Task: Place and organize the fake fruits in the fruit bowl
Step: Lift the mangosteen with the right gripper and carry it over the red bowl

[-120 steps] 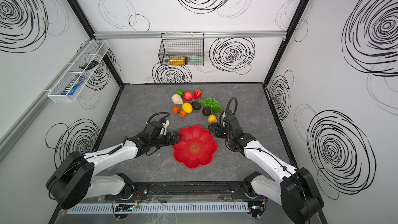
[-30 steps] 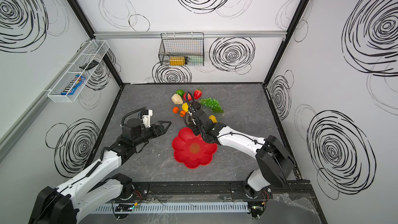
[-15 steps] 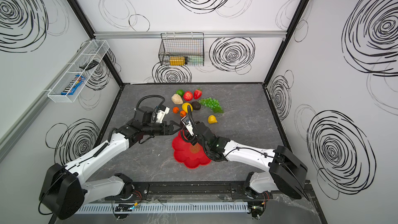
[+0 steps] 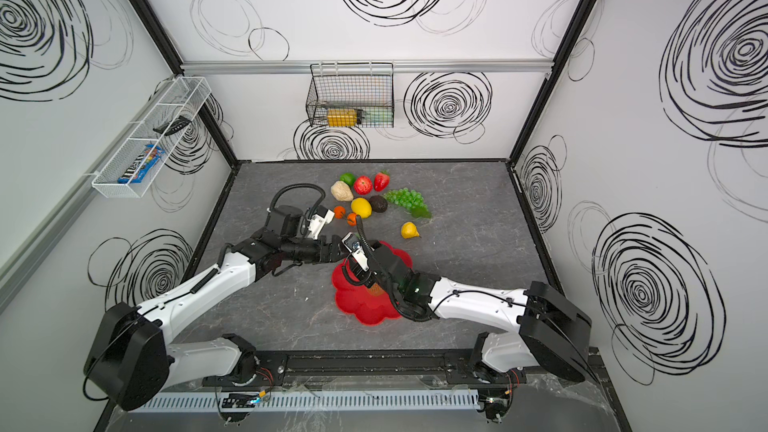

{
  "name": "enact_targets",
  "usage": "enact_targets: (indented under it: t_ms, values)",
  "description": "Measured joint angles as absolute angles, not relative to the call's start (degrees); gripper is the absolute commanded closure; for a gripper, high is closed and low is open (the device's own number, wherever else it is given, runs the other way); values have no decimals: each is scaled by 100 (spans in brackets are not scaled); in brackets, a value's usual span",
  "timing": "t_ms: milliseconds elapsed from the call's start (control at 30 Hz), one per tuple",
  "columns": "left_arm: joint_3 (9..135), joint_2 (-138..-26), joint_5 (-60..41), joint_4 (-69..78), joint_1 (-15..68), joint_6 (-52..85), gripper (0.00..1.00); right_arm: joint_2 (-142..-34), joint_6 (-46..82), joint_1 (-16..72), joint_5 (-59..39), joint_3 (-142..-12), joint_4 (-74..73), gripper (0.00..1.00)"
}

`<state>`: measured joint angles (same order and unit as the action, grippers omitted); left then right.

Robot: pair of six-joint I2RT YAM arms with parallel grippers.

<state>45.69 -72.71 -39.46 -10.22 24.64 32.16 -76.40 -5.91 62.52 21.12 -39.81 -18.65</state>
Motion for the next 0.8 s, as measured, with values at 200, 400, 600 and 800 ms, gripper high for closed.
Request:
enact_targets:
  t_ms: [200, 400, 600, 800]
  values:
    - [4569, -7275, -4027, -819, 2467, 3271, 29, -7640, -620, 6359, 2174, -3962, -1890, 44]
    - [4567, -7275, -4086, -655, 2471, 3317, 46, -7640, -631, 6390, 2246, -3962, -1905, 41]
    - [4440, -7262, -4045, -357, 2475, 3422, 53, -7640, -561, 6396, 2405, -3962, -1935, 25]
    - [3660, -6860, -3461, 506, 2606, 3789, 56, -7439, -233, 6370, 2473, -3962, -1658, 9]
